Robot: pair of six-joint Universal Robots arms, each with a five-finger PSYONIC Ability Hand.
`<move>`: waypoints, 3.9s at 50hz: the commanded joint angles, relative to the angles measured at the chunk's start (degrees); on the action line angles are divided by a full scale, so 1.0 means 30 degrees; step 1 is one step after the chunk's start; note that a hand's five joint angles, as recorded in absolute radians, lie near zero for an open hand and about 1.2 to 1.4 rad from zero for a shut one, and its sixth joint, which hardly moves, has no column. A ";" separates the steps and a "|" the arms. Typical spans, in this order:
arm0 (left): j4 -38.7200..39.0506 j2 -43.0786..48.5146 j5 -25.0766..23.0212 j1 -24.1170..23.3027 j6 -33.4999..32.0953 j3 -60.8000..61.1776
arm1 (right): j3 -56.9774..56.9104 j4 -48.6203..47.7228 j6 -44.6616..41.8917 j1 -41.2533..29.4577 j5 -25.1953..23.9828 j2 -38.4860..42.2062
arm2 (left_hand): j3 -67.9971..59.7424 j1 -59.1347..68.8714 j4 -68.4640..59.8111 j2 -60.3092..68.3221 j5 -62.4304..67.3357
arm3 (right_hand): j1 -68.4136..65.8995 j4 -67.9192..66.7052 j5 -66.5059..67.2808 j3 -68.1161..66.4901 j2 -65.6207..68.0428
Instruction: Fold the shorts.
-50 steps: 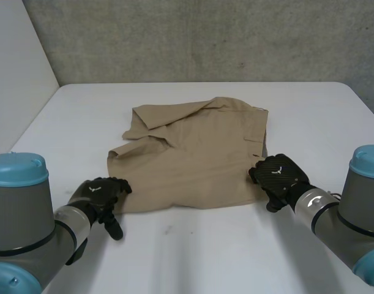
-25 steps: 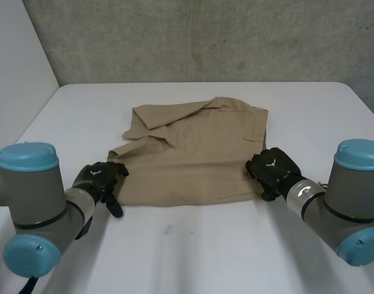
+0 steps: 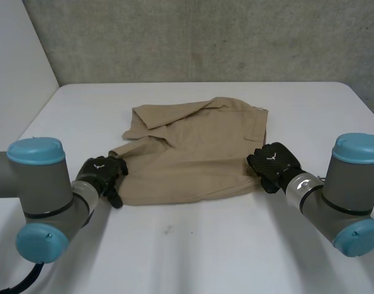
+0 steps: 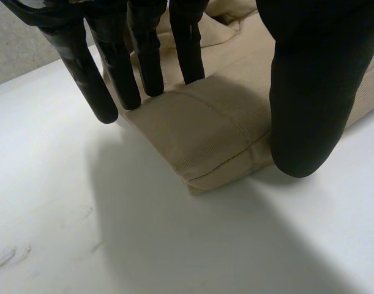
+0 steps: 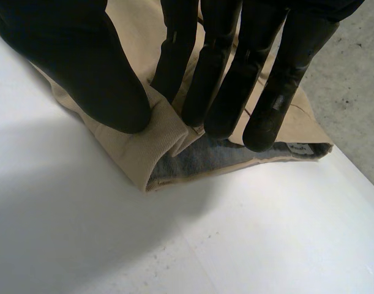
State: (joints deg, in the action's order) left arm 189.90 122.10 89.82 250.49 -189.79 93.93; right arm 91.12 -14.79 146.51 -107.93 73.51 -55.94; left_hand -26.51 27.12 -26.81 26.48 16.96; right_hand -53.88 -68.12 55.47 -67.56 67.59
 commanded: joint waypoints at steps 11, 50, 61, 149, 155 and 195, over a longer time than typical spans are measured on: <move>0.0217 -0.0880 -0.0059 -0.0059 -0.0576 0.0036 | 0.0125 0.0156 0.1348 0.0028 0.0632 -0.1156 | -1.7829 1.7627 -1.7729 1.7841 1.7681 | -0.8707 -0.3961 0.4842 -0.4146 0.4138; -0.9100 -0.9703 -0.0205 -0.1639 -0.0371 0.6131 | 0.5867 1.2493 -0.6094 0.1845 -0.0597 -0.8775 | -1.1813 1.1612 -1.1714 1.1825 1.1666 | -0.8707 -0.3961 0.4842 -0.4146 0.4138; -0.8368 -1.0054 -0.0205 -0.1816 -0.0342 0.3204 | 0.6073 1.0498 -0.4248 0.1932 -0.1359 -0.8424 | 0.5505 -0.5706 0.5604 -0.5493 -0.5652 | -0.8707 -0.3961 0.4842 -0.4146 0.4138; -0.9184 -0.6652 -0.0410 -0.1933 0.4079 0.0679 | 0.4022 0.5284 0.2344 0.1347 -0.0101 -0.5611 | -0.4772 0.4570 -0.4672 0.4784 0.4624 | -0.8707 -0.3961 0.4842 -0.4146 0.4138; -0.9861 -0.9344 -0.0440 -0.2371 0.4872 0.3458 | 0.3730 0.4346 0.3426 0.1025 0.0164 -0.5260 | -0.4939 0.4737 -0.4839 0.4951 0.4791 | -0.8707 -0.3961 0.4842 -0.4146 0.4138; -0.5848 -0.8179 0.2665 -0.5625 0.2619 0.7332 | 0.3319 0.3936 0.3692 0.0204 0.0222 -0.4790 | -0.1018 0.0816 -0.0918 0.1030 0.0870 | -0.8707 -0.3961 0.4842 -0.4146 0.4138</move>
State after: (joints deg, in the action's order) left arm 170.66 95.77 94.34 233.52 -177.50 115.71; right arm 101.06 -2.06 157.59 -107.33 74.00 -70.30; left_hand -30.41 29.94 -29.49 29.95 19.34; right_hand -55.78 -68.27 57.06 -67.57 68.18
